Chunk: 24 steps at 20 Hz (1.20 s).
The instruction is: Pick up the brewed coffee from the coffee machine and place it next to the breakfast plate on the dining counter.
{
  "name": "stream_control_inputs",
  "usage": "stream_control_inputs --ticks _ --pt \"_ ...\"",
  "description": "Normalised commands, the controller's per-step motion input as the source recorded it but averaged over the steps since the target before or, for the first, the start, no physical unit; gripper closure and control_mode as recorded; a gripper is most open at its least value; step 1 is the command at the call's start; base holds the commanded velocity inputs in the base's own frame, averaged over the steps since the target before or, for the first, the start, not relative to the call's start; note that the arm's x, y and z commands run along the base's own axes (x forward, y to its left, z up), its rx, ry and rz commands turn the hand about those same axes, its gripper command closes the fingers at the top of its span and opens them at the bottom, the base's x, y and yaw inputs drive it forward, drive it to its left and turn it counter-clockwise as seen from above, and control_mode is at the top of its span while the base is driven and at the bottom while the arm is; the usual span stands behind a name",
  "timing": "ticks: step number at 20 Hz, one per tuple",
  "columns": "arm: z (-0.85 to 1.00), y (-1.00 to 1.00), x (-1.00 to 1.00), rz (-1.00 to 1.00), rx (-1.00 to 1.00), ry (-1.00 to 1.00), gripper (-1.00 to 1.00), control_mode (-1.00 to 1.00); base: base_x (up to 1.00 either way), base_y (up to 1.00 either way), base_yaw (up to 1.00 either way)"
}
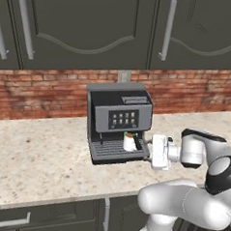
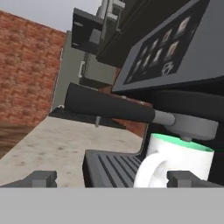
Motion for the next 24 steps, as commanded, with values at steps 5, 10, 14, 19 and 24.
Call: stream_control_inputs --ticks 5,10,14,19,24 --pt "0.0 0.17 0.0 -0.08 0.0 0.0 -1.0 -1.0 0.0 0.0 0.0" --pt "0.0 0.29 0.0 0.0 0.0 0.0 -1.0 -1.0 0.0 0.0 0.0" --pt "0.0 0.1 0.01 0.0 0.0 0.1 -1.0 -1.0 0.0 0.0 0.0" --pt "-0.05 -0.04 0.02 0.0 0.01 0.01 -1.0 -1.0 0.0 0.0 0.0" --pt "-0.05 0.0 0.05 -0.01 0.0 0.03 -1.0 -1.0 0.0 0.0 0.0"
